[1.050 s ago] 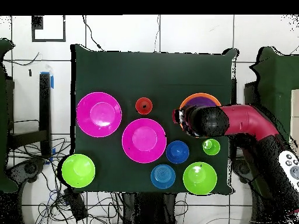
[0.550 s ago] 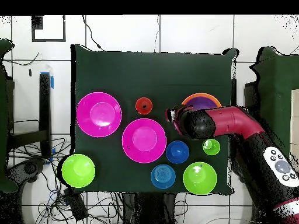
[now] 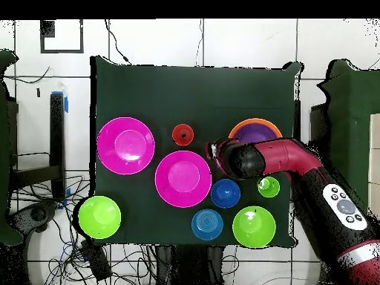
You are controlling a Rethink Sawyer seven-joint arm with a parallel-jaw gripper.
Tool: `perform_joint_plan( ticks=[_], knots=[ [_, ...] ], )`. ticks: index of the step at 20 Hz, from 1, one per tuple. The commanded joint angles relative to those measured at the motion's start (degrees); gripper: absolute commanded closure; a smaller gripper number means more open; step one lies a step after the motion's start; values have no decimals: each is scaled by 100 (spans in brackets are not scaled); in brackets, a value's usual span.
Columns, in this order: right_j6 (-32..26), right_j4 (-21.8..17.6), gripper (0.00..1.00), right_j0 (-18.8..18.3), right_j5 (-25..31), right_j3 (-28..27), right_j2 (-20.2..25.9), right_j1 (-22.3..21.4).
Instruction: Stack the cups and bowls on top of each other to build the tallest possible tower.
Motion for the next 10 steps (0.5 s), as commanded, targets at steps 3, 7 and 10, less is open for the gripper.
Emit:
perform_joint_plan(
  ticks=[3, 7, 10],
  knots=[
    [-536, -598, 0, 172, -285, -336, -375, 362],
    [-551, -642, 0, 163, -211, -301, -393, 286],
    [-658, -590, 0, 150, 17, -318, -398, 185]
  ],
)
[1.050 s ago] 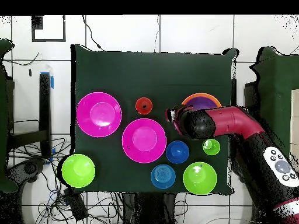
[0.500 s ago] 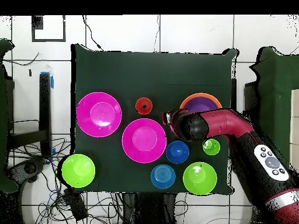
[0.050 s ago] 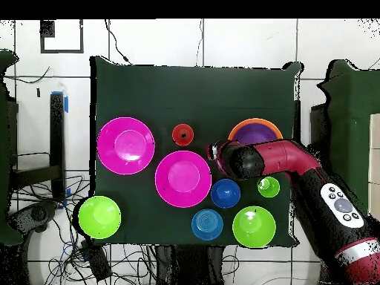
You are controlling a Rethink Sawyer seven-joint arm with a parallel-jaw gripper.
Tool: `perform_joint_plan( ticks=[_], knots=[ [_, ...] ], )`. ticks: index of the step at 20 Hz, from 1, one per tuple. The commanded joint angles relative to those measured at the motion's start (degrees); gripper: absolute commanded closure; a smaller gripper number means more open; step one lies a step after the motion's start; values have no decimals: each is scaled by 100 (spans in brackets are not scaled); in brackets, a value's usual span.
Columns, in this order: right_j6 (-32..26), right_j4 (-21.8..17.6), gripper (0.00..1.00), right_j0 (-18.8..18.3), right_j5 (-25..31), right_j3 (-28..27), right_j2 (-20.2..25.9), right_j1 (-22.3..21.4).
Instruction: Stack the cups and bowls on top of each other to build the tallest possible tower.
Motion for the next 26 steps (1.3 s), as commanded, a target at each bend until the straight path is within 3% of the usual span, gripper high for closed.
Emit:
perform_joint_plan(
  ticks=[1, 8, 13, 26],
  knots=[
    [-701, -390, 0, 138, 78, -240, -314, -5],
    [-921, -205, 0, 38, 468, -142, -260, -333],
    [-823, -53, 0, 37, 666, 178, -281, -845],
    [-574, 343, 0, 75, 975, 674, -243, -1407]
  ],
)
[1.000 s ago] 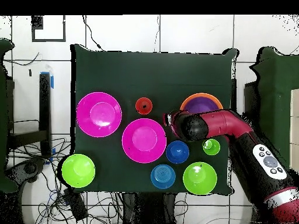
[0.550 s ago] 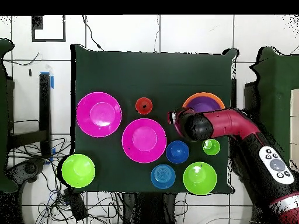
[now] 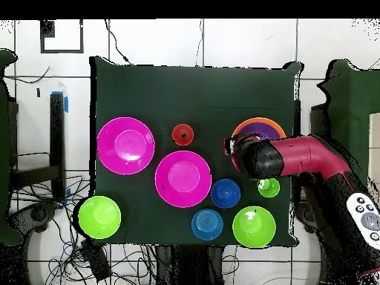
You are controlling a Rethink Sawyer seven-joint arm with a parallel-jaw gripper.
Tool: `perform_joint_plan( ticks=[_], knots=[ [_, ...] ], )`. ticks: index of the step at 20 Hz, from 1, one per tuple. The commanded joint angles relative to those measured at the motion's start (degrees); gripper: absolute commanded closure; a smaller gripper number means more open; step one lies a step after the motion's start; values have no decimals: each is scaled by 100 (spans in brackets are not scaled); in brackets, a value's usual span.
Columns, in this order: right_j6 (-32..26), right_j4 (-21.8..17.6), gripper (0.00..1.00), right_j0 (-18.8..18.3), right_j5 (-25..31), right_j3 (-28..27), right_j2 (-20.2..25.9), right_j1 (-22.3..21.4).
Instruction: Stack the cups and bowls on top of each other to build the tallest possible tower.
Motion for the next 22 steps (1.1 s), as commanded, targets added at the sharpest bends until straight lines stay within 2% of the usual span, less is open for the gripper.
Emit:
perform_joint_plan(
  ticks=[1, 10, 22],
  knots=[
    [-564, 120, 0, 141, 634, 603, -246, -324],
    [-366, -128, 0, 215, 140, 412, -352, 221],
    [-181, -380, 0, 212, -435, 397, -395, 492]
  ],
)
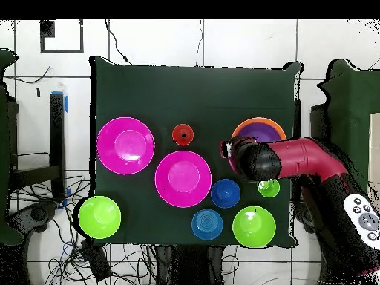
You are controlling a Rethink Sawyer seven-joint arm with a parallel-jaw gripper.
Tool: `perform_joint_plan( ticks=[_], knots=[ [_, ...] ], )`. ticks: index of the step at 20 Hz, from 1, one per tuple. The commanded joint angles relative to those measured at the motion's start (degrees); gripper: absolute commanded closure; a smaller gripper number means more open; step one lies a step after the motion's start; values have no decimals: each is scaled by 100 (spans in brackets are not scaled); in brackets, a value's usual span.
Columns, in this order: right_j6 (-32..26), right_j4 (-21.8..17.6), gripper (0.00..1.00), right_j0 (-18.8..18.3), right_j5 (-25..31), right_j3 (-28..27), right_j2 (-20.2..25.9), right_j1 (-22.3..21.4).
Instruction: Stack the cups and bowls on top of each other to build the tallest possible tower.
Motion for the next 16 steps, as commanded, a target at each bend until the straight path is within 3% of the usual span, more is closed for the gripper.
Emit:
perform_joint_plan(
  ticks=[1, 9, 16],
  knots=[
    [-173, -451, 0, 212, -405, 285, -388, 406],
    [-41, -818, 0, 246, -892, 182, -539, 752],
    [-49, -1431, 0, 334, -1711, -97, -902, 1297]
  ],
)
